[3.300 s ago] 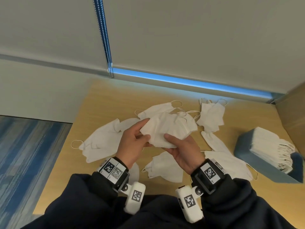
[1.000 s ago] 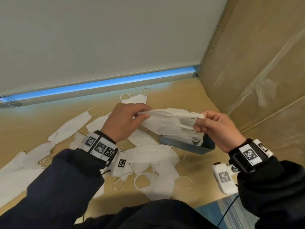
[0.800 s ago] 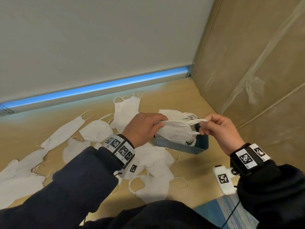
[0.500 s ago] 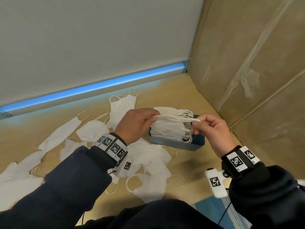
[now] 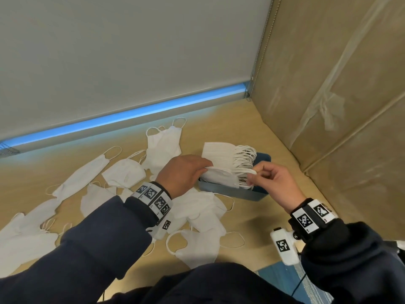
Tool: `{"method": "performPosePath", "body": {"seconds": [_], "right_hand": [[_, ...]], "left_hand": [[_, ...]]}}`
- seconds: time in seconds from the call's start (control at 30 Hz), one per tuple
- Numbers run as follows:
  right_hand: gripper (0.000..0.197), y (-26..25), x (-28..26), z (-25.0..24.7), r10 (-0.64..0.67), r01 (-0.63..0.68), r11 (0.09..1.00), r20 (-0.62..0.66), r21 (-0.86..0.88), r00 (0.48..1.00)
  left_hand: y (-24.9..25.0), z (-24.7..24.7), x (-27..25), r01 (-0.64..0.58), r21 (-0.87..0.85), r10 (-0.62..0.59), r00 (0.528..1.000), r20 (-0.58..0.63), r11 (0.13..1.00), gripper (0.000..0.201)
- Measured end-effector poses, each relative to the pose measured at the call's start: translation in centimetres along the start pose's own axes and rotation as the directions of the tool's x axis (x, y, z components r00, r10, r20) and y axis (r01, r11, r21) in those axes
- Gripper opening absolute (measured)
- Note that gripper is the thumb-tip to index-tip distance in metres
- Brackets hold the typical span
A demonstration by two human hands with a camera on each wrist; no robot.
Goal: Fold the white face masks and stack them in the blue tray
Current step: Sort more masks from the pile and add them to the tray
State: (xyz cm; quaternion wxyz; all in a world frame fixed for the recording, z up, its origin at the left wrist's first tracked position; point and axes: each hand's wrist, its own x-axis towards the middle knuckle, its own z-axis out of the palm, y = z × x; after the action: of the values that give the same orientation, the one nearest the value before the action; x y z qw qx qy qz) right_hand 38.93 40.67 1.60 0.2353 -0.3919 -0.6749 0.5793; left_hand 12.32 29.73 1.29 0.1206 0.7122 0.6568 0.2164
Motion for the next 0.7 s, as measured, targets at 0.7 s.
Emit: {"method": "performPosePath", "body": {"seconds": [0.7], "right_hand": [[0.020,-3.1,1.4,1.0,0.469,-0.467,0.882,-0.014,0.055,0.883]], "left_hand": [[-1.4,2.3,-0.2,0.059,-0.141,-0.077,0.990,-0.120,0.988,0.018]]}}
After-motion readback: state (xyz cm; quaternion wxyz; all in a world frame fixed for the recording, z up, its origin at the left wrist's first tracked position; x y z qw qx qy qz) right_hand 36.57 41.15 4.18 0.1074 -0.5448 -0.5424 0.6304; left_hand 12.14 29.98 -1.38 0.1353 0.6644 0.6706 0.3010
